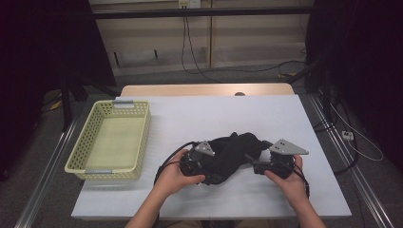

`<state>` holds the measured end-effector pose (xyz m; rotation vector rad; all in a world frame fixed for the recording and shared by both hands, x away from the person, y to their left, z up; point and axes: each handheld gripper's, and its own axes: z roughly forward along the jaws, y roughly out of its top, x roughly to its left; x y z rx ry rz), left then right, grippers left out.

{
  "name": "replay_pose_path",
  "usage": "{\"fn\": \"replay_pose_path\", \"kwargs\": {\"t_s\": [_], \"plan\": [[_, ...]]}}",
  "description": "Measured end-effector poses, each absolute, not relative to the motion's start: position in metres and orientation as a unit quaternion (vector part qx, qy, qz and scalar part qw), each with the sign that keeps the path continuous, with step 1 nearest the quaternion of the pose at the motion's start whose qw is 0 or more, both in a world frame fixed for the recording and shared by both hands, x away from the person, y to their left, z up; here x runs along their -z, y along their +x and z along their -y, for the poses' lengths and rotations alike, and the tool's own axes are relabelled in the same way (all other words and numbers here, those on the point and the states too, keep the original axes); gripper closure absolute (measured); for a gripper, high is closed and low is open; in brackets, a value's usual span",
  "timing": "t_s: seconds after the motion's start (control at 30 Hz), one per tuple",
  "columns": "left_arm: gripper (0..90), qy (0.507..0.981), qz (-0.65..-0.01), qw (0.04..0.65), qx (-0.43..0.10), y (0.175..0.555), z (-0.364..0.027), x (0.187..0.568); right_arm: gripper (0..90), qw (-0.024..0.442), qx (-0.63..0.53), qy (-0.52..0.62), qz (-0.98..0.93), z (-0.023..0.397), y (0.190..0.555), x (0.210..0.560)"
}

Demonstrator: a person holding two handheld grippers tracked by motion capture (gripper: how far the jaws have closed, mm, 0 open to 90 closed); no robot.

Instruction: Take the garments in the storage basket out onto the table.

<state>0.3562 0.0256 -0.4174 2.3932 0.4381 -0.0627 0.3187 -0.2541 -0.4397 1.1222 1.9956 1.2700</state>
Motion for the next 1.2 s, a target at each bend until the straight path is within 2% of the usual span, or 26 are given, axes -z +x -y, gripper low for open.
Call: {"fn": "replay_pose_path", "kwargs": {"t_s": [0.07, 0.1, 0.2, 0.3, 0.43, 0.6, 0.8, 1.07, 1.2], "plan": [[46.0, 0.921, -0.177, 0.345, 0.028, 0.353, -0.022, 0.42, 14.9, 0.258, -0.47, 0.412, -0.737, 0.253, 0.319, 0.44], [54.2, 0.924, -0.178, 0.338, 0.028, 0.353, -0.022, 0.42, 14.8, 0.257, -0.469, 0.411, -0.738, 0.253, 0.319, 0.44], [69.3, 0.928, -0.174, 0.327, 0.041, 0.352, -0.019, 0.423, 14.7, 0.258, -0.465, 0.409, -0.742, 0.251, 0.319, 0.441], [79.6, 0.924, -0.182, 0.331, 0.051, 0.353, -0.018, 0.422, 14.8, 0.258, -0.468, 0.406, -0.741, 0.251, 0.318, 0.44], [83.1, 0.9, -0.217, 0.374, 0.053, 0.36, -0.027, 0.409, 14.8, 0.256, -0.476, 0.4, -0.74, 0.248, 0.316, 0.437], [84.1, 0.872, -0.256, 0.417, 0.034, 0.373, -0.047, 0.392, 14.7, 0.233, -0.487, 0.389, -0.746, 0.234, 0.313, 0.438], [84.3, 0.852, -0.289, 0.436, 0.023, 0.383, -0.064, 0.385, 15.5, 0.214, -0.493, 0.35, -0.768, 0.208, 0.305, 0.437], [84.3, 0.849, -0.296, 0.438, 0.022, 0.385, -0.067, 0.386, 31.8, 0.196, -0.492, 0.298, -0.794, 0.177, 0.293, 0.436], [84.5, 0.848, -0.297, 0.439, 0.019, 0.385, -0.068, 0.386, 35.5, 0.196, -0.496, 0.298, -0.791, 0.176, 0.292, 0.434]]}}
